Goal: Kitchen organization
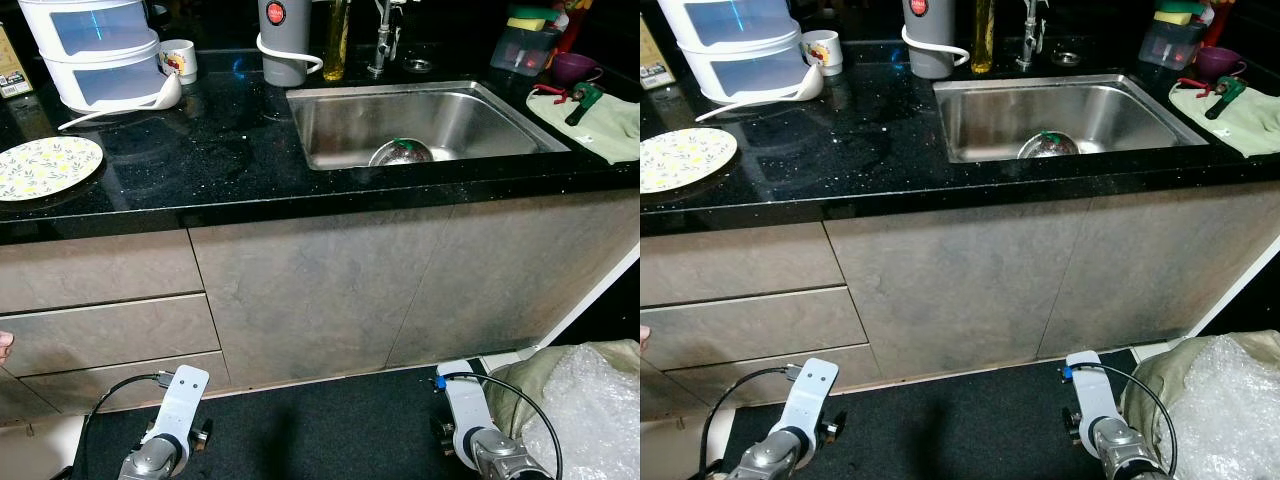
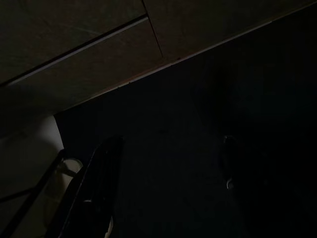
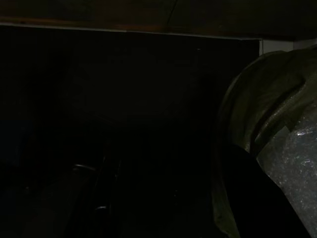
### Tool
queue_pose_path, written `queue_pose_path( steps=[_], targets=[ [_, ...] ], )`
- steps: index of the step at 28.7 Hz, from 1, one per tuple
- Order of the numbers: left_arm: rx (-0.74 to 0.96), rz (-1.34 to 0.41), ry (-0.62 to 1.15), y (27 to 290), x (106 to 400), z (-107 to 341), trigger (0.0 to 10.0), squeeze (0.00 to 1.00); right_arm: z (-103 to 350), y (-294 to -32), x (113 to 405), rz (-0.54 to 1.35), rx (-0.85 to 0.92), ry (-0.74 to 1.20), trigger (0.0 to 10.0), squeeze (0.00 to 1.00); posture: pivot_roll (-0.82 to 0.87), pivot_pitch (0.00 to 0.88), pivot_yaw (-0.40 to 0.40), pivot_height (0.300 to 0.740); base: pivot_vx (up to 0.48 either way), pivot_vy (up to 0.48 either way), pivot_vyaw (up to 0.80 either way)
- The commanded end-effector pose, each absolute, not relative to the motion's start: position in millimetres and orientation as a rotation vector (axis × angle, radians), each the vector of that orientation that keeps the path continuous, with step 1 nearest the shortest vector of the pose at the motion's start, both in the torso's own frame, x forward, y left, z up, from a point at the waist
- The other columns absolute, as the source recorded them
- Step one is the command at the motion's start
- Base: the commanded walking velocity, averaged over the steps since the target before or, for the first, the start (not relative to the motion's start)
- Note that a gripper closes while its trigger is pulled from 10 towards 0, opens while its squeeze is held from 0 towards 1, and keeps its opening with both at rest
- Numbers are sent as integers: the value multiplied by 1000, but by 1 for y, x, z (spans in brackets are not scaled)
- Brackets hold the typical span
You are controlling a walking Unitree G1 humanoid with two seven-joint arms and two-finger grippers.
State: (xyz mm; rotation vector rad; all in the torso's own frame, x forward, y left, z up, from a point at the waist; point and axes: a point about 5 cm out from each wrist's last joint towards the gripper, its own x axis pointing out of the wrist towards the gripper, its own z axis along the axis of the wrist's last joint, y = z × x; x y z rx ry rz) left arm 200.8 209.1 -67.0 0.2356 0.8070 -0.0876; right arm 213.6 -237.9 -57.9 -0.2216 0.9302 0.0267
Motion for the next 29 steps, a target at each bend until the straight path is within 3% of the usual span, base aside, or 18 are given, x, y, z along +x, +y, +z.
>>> queue_pose_path(
  steps=[1,29],
  targets=[
    [233,-87,814,209,199,-68,10000,0,-58,-238,213,27,-221,927,10000,0,11,2,-21,740,0,0,0],
    [234,-94,821,208,197,-69,10000,0,-58,-239,212,31,-225,929,10000,0,18,15,-20,740,0,0,0]
  ],
)
